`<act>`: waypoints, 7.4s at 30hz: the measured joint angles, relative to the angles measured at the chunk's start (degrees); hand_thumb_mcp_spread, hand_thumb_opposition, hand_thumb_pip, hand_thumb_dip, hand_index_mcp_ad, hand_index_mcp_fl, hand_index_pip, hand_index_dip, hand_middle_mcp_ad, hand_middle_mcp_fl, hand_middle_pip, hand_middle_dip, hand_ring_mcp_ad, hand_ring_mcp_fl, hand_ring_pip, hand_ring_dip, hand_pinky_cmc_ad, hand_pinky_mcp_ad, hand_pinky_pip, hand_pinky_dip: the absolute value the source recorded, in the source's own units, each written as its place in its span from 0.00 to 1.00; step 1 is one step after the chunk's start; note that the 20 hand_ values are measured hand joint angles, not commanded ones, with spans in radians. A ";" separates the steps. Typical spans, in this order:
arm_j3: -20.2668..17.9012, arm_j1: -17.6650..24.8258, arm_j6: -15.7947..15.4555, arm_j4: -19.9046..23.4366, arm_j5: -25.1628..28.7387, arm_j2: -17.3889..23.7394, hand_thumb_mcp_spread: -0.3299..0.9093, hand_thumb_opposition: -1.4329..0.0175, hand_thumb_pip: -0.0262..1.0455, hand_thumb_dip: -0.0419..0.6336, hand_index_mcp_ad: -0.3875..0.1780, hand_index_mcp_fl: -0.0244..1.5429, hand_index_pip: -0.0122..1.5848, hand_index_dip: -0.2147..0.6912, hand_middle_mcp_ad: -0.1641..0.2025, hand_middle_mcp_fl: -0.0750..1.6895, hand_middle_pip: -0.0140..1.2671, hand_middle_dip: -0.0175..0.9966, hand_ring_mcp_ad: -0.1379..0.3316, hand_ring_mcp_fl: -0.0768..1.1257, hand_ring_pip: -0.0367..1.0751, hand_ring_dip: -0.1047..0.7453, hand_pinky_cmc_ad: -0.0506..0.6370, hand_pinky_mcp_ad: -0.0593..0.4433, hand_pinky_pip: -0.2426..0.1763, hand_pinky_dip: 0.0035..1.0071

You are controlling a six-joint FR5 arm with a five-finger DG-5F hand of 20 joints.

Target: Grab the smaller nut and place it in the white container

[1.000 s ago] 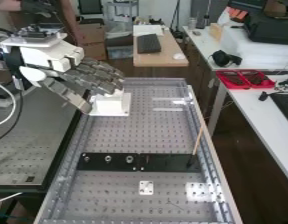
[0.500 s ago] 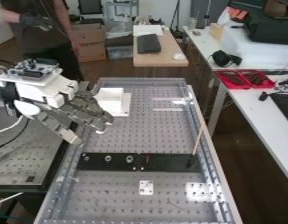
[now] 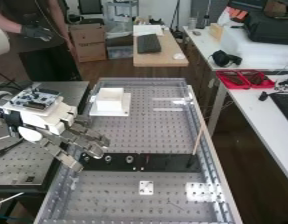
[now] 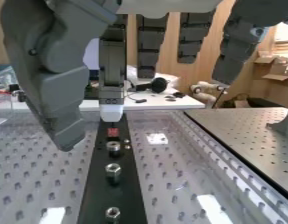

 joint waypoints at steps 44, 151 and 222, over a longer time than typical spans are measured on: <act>-2.77 -1.57 -1.10 12.68 -3.45 -9.60 0.65 0.36 0.62 0.44 0.30 0.16 0.98 0.36 0.41 0.16 0.11 0.33 0.54 0.08 0.13 0.30 0.63 0.74 0.59 0.26; -1.86 -1.78 0.35 14.23 -3.20 -13.83 0.66 0.35 0.59 0.44 0.31 0.22 0.95 0.32 0.41 0.19 0.11 0.33 0.54 0.09 0.13 0.30 0.63 0.74 0.63 0.27; 3.47 21.40 7.72 7.65 -22.31 -9.41 0.67 0.31 0.56 0.44 0.30 0.27 0.95 0.32 0.41 0.20 0.11 0.33 0.54 0.12 0.13 0.30 0.63 0.74 0.74 0.26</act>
